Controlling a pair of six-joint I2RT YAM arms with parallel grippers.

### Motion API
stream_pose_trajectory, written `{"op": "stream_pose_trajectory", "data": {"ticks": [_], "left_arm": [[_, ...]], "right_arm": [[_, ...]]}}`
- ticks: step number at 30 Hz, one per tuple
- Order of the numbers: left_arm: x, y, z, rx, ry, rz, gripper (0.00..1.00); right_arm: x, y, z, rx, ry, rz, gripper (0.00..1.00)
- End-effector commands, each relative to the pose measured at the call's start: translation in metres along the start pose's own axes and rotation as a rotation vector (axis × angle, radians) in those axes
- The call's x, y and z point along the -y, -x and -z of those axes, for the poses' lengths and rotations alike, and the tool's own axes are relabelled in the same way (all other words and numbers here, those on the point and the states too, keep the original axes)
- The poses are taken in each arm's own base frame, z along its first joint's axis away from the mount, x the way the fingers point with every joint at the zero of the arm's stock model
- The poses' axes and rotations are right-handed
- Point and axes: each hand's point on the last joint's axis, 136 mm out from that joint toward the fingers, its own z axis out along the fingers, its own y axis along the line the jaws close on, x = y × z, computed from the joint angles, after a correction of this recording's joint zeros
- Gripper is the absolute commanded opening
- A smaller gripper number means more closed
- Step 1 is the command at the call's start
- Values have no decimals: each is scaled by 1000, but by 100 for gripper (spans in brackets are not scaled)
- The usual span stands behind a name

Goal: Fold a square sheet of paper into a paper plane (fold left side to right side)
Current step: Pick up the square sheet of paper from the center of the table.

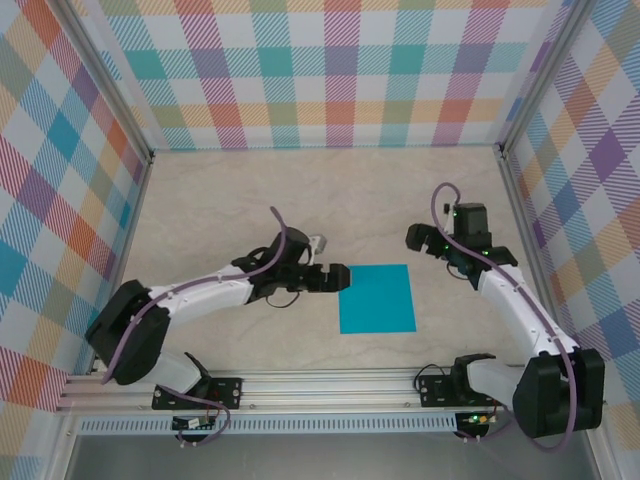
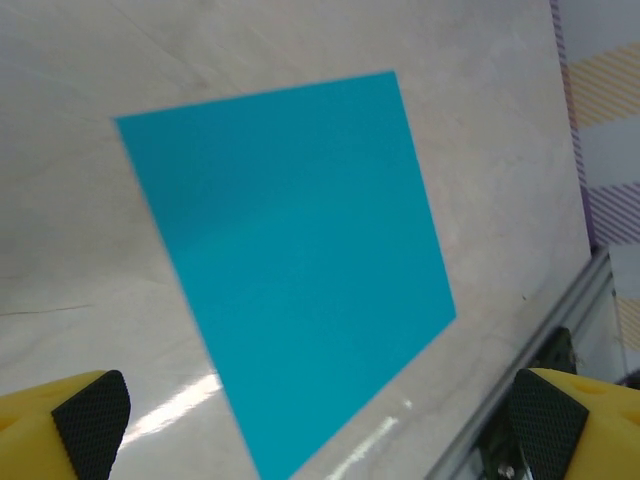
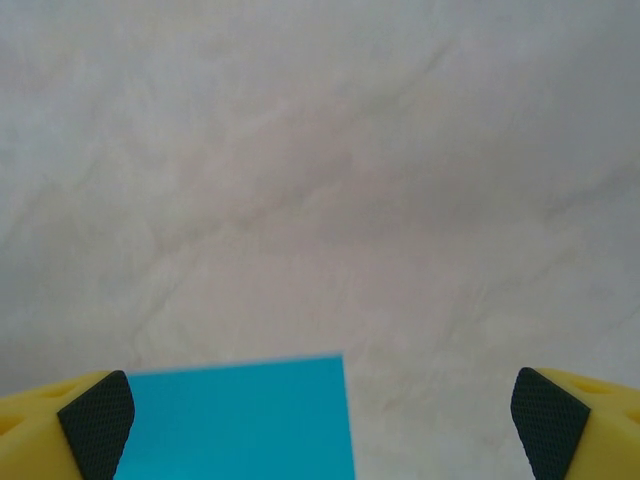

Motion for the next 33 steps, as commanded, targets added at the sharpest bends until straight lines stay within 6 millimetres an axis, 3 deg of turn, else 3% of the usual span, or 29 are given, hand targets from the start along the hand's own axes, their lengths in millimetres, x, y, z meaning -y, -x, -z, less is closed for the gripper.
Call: {"op": "stream_pose_trajectory", "data": {"ticks": [1,5,10,17,33], "left_arm": [[48,-15,-23,-94,-132,-20,99],[61,-32,-52,-140,-138,-25,99],[39,-42,-74,-146,-60,42,99],[19,-46,-79,-142,25,80,99],[-7,-60,-91,-176,114,109,98]], "right_arm": [[2,-67,1,-244,-92,-20,100],[-8,-86,-8,-287,-144,24,100],[-9,-101,-27,-335,-206,34,100],[-4,-116,-46,-395,-299,64,100],[-34,-178,-62,-564,-204,60,100]]}}
